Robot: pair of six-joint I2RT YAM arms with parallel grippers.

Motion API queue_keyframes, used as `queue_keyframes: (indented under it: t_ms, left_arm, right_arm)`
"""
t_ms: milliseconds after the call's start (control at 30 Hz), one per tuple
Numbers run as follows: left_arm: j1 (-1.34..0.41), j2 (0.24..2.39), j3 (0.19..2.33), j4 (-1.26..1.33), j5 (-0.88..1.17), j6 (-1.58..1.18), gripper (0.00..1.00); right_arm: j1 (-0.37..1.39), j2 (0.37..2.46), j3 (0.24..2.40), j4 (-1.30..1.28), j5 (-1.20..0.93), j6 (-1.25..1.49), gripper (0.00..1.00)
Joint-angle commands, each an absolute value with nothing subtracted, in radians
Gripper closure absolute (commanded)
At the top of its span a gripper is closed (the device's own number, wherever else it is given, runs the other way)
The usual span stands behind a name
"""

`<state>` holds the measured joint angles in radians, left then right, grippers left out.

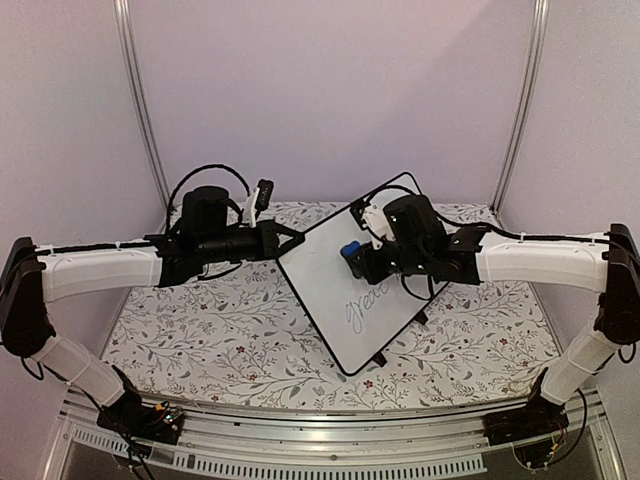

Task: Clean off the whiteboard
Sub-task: Erase the whiteboard at the center of the board.

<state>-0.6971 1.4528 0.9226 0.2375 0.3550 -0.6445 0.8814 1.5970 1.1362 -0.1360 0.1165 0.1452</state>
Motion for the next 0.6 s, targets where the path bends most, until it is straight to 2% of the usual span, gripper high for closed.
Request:
queue_keyframes:
  t_ms: [0,400,567]
  left_arm:
    - [-0.754,1.436,0.927,0.249,0.479,-0.625,1.0]
    - [-0.753,1.43,0.925,0.254,0.485,-0.631,1.0]
    - [-0.754,1.433,0.925,0.256,0.485,-0.631,1.0]
  right_arm:
    - [0.863,1.643,1.164,-0.135,0.113,0.125,0.84]
    - [0.863,1.519,0.906,-0.114,0.097,0.22,0.84]
    - [0.86,1.502,0.894,-0.095,0.098,0.23,0.84]
